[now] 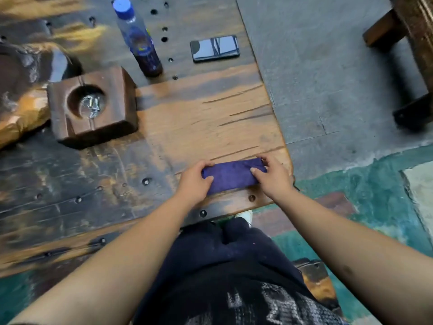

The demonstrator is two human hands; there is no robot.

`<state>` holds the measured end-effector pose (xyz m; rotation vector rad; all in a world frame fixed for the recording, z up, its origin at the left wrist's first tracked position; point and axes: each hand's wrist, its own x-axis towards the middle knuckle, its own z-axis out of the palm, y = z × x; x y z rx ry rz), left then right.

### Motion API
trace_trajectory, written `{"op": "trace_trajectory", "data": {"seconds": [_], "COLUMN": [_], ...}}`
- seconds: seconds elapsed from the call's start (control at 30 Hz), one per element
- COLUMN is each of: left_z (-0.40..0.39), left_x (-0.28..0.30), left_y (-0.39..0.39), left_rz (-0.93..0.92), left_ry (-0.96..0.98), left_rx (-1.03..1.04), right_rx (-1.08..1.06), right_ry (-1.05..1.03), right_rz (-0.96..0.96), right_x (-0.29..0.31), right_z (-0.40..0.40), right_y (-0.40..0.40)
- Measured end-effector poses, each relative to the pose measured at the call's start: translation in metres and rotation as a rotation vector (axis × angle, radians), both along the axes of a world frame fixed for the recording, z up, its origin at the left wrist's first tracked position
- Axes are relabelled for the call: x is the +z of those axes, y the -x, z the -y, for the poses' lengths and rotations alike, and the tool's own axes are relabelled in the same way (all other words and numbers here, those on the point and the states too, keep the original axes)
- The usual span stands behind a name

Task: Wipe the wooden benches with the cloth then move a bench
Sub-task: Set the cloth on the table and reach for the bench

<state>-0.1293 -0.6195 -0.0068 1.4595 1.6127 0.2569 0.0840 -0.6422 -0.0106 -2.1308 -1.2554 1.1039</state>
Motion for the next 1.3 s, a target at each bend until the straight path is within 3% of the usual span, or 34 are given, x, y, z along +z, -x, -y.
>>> {"op": "trace_trajectory", "data": {"seconds": [0.1,0.2,0.33,0.47,0.63,0.77,0.93,1.13,1.3], "left_z": [0.008,0.014,0.024,0.023,0.029,0.024,-0.003,-0.069,-0.131], "left_x": [-0.008,-0.017,-0.034,-0.048,-0.048,-0.037,-0.011,0.023,0.043], "left_y": [-0.005,-0.004,0.004,0.022,0.017,0.009,-0.029,-0.147,-0.246], "left_rz": [-0.027,-0.239,-0.438,-0.566,-0.593,-0.586,-0.566,-0.554,-0.542], "left_ry": [0.007,-0.07,-0.076,-0.056,-0.024,0.01,-0.047,-0.154,-0.219], "left_rx": [-0.116,-0.231,-0.689,-0.831,-0.796,-0.784,-0.576,-0.318,-0.142], "right_rx": [0.03,0.14,0.749,0.956,1.075,1.13,0.966,0.919,0.93], "right_ry": [0.028,0.005,0.083,0.221,0.188,0.179,0.077,0.019,0.017], "right_rz": [0.097,0.235,0.583,0.629,0.7,0.608,0.458,0.398,0.527], "right_x": [-0.015,-0.017,-0.021,-0.031,-0.037,-0.032,-0.009,0.006,0.022], "right_z": [0.008,0.016,0.024,0.025,0.017,0.008,0.0,-0.051,-0.129], "right_y": [0.002,0.006,0.005,-0.007,-0.019,-0.029,-0.068,-0.188,-0.321]}}
